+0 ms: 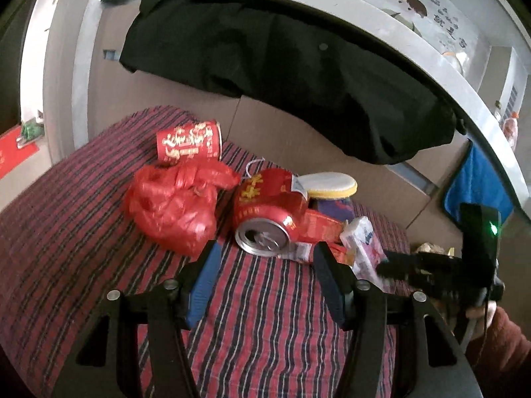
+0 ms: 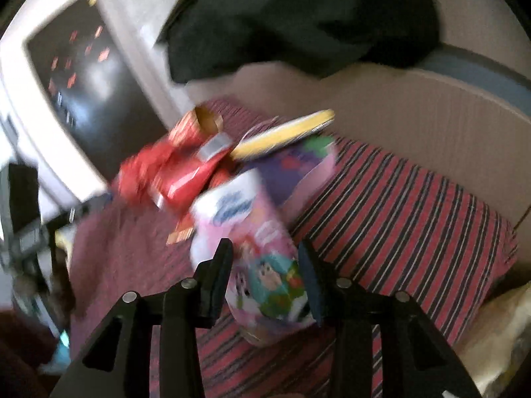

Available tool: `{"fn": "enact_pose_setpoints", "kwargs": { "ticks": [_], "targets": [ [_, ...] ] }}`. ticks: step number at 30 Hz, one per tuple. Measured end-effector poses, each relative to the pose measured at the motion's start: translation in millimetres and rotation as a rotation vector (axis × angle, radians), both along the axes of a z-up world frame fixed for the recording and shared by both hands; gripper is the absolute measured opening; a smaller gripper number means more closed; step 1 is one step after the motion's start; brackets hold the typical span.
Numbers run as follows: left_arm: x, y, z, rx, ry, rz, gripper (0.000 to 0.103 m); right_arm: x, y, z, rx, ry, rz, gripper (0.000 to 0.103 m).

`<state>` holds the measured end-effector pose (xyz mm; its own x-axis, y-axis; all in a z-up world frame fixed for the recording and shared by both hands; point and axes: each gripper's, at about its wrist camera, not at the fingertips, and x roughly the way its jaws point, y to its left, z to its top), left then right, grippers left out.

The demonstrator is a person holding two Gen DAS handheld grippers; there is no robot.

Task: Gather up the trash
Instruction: 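Grasp the pink Kleenex tissue pack with the right gripper while the left gripper approaches the red can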

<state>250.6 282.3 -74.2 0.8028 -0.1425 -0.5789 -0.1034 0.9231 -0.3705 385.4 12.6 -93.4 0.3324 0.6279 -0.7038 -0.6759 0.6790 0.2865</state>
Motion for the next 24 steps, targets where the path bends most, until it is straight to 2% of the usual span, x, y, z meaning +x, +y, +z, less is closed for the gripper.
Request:
{"fn": "enact_pose_setpoints", "kwargs": {
  "ticks": [4, 8, 12, 15, 18, 21, 24],
  "targets": [
    [-5, 0, -3, -0.012, 0.007, 0.002, 0.059, -32, 21, 0, -0.095, -0.053, 0.067, 0.041],
    [-14, 1, -2, -0.009, 0.002, 0.008, 0.059, -38, 40, 0, -0.145, -0.090, 0.059, 0.041],
    [-19, 1, -4, -0.006, 0.012, 0.005, 0.059, -36, 52, -4, -0.153, -0.081, 0.059, 0.049],
    [-21, 0, -6, -0.012, 0.021, 0.002, 0.059, -36, 62, -3, -0.173, -0.067, 0.060, 0.050],
    [-22, 0, -7, -0.014, 0.022, 0.005, 0.059, -35, 70, -3, -0.197, -0.044, 0.060, 0.049],
    [-24, -1, -7, -0.017, 0.019, 0.001, 0.059, -35, 78, -6, -0.243, -0.076, 0.043, 0.047],
    [-27, -5, -7, 0.009, 0.015, -0.014, 0.059, -35, 73, -2, -0.214, -0.080, 0.008, 0.041]
  ]
}}
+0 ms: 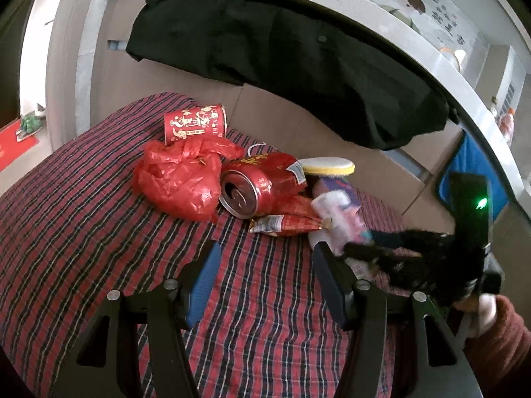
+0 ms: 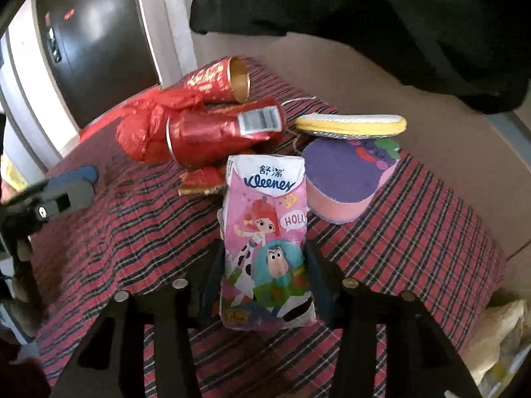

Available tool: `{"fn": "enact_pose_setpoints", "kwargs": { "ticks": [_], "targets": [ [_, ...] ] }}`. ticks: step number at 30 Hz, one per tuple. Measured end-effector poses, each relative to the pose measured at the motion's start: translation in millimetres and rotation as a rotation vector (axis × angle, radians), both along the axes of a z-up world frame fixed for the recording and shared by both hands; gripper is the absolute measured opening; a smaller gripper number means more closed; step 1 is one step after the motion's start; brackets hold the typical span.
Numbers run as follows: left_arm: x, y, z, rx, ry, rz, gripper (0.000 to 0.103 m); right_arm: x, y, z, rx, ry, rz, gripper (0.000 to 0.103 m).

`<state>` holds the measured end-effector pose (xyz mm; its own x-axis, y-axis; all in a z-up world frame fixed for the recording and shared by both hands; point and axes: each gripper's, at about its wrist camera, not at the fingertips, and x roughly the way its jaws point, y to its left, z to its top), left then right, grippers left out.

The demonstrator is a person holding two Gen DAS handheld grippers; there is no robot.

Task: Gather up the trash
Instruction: 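Grasp the pink Kleenex tissue pack with the right gripper while the left gripper approaches the red can, then grasp and lift the red can with the left gripper while the right gripper holds the Kleenex pack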

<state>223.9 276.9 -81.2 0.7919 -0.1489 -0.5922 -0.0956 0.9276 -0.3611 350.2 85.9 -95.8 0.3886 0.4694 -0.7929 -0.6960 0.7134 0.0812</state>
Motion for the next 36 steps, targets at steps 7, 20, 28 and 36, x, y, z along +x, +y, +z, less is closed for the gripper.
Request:
{"fn": "enact_pose_setpoints", "kwargs": {
  "ticks": [7, 20, 28, 36],
  "targets": [
    [18, -3, -1, -0.046, 0.006, -0.020, 0.060, -9, -51, 27, 0.125, -0.032, -0.119, 0.039],
    [99, 11, -7, -0.131, 0.074, 0.170, 0.060, -19, -87, 18, 0.162, -0.057, -0.203, 0.039],
    [130, 18, -28, -0.144, 0.134, 0.273, 0.063, -20, -95, 6, 0.177, -0.041, -0.211, 0.039],
    [138, 23, -30, -0.186, 0.170, 0.285, 0.061, -15, -98, 1, 0.196, -0.031, -0.239, 0.039]
  ]
}}
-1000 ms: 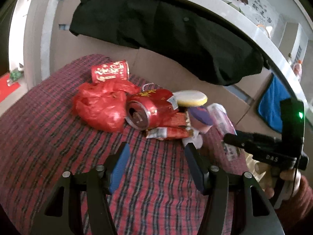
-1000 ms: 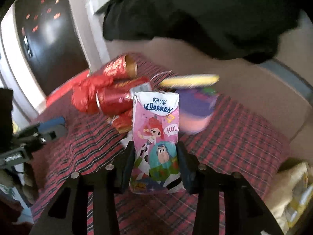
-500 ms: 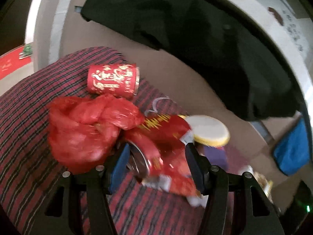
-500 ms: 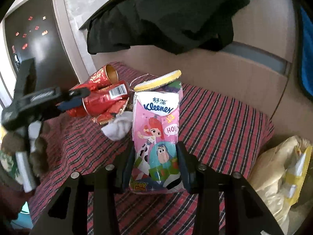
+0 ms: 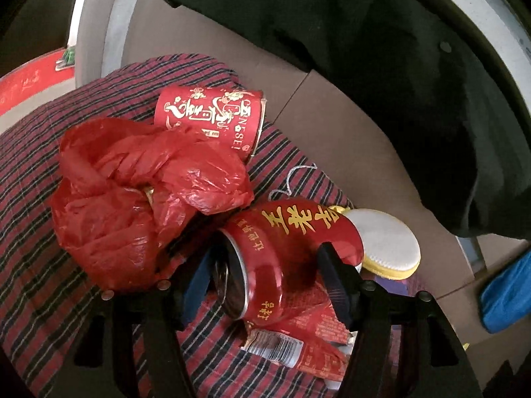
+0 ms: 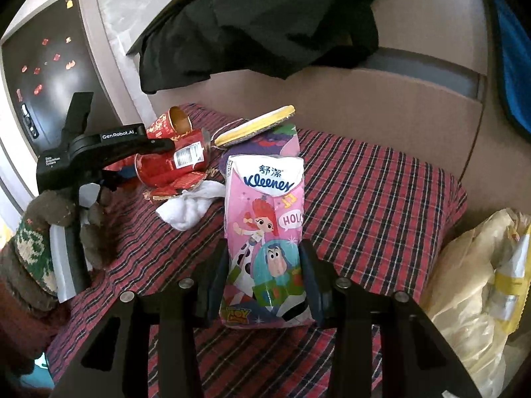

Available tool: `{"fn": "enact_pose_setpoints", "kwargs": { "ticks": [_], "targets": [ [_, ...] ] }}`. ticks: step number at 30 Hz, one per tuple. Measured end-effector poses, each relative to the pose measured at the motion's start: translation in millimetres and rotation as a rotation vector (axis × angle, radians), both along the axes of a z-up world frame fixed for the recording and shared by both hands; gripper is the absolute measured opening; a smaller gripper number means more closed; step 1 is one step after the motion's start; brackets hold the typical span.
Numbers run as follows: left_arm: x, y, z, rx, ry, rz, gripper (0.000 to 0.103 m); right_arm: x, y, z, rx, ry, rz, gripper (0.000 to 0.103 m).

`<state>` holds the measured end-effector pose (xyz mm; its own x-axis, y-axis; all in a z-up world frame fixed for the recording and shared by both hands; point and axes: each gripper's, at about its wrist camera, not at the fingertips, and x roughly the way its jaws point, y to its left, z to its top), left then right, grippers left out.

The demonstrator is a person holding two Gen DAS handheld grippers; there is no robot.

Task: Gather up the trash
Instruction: 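Grasp and lift the red can with the left gripper while the right gripper holds the Kleenex pack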

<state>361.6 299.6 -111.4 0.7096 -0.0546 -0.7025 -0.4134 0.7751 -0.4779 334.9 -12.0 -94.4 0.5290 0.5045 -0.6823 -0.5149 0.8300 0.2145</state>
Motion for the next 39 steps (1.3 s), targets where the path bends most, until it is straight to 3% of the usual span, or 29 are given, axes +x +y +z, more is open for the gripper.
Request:
{"fn": "enact_pose_setpoints", "kwargs": {
  "ticks": [3, 9, 18, 24, 27, 34, 39],
  "targets": [
    [-6, -2, 6, 0.019, -0.023, -0.016, 0.052, -3, -3, 1, 0.005, -0.006, -0.009, 0.039],
    [-29, -21, 25, 0.121, -0.102, -0.074, 0.049, -7, -4, 7, 0.010, -0.028, -0.021, 0.039],
    [-92, -59, 58, 0.369, -0.239, -0.140, 0.031, -17, -7, 23, 0.006, -0.077, -0.037, 0.039],
    [-111, -60, 45, 0.304, -0.195, -0.203, 0.031, -18, -10, 26, 0.030, -0.043, -0.047, 0.039],
    [-118, -51, 30, 0.223, -0.178, -0.225, 0.031, -23, -9, 22, 0.020, -0.033, -0.037, 0.039],
    [-124, -46, 2, 0.157, -0.119, -0.245, 0.065, -27, -10, 13, 0.014, -0.011, -0.019, 0.039],
    [-114, -43, -2, 0.092, -0.105, -0.246, 0.067, -25, -9, 5, 0.013, 0.013, -0.007, 0.039]
  ]
}}
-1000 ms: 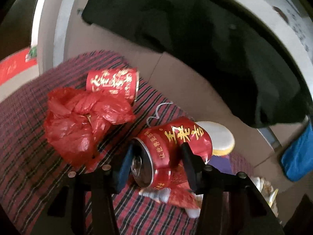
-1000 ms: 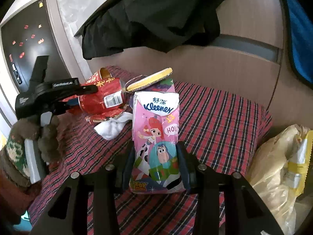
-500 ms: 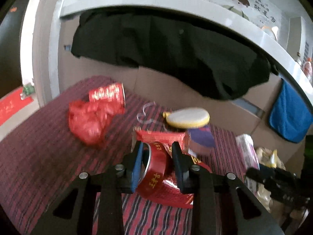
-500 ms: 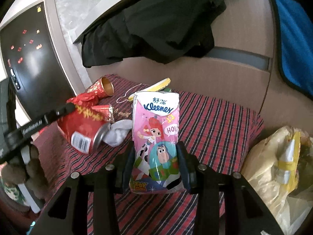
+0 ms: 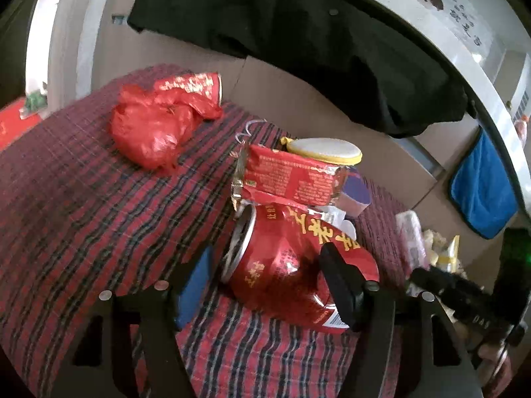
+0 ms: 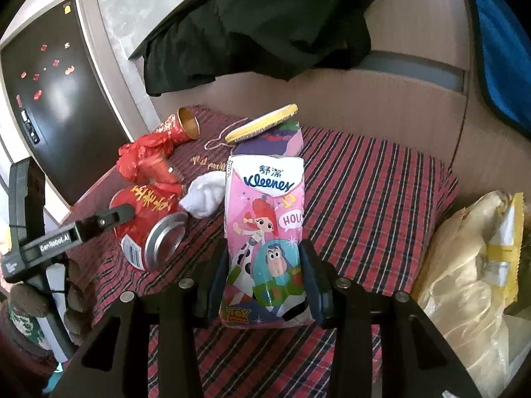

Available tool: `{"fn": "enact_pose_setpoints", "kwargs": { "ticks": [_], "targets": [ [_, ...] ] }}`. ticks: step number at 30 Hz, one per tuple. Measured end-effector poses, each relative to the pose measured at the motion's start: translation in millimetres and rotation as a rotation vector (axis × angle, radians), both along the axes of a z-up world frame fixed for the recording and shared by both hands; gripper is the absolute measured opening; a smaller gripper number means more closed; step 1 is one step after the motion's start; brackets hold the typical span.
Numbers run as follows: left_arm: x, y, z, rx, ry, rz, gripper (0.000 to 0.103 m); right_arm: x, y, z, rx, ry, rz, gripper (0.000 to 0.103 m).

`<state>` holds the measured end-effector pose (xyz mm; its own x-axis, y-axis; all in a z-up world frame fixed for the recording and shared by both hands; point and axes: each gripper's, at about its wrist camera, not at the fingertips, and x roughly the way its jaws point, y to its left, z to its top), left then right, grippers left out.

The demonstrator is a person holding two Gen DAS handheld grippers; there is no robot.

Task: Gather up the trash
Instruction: 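Grasp and lift the red can with the left gripper while the right gripper holds the Kleenex pack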

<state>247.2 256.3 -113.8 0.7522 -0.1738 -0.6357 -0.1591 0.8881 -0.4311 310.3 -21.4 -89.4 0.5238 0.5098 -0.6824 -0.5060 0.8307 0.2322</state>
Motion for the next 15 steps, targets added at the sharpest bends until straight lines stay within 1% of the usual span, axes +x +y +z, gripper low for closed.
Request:
{"fn": "enact_pose_setpoints", "kwargs": {
  "ticks": [4, 6, 9, 10, 11, 12, 15],
  "targets": [
    [13, 6, -8, -0.110, 0.043, -0.014, 0.071, 0, 3, -4, -0.004, 0.011, 0.008, 0.039],
    [17, 10, -10, -0.148, 0.070, -0.013, 0.071, -2, 4, -5, -0.003, 0.013, 0.011, 0.039],
    [20, 9, -7, -0.151, 0.098, -0.010, 0.068, -4, 6, -6, -0.004, 0.014, 0.016, 0.039],
    [18, 8, -3, -0.149, 0.093, 0.003, 0.061, -4, 6, -6, -0.004, 0.013, 0.016, 0.039],
    [18, 8, 0, -0.146, 0.084, 0.007, 0.057, -4, 6, -5, -0.003, 0.012, 0.016, 0.039],
    [17, 6, 5, -0.134, 0.075, 0.004, 0.057, -4, 5, -4, -0.002, 0.011, 0.014, 0.039],
    [11, -6, 17, -0.055, 0.030, -0.003, 0.056, -6, 2, -1, 0.001, -0.002, 0.005, 0.039]
  ]
}}
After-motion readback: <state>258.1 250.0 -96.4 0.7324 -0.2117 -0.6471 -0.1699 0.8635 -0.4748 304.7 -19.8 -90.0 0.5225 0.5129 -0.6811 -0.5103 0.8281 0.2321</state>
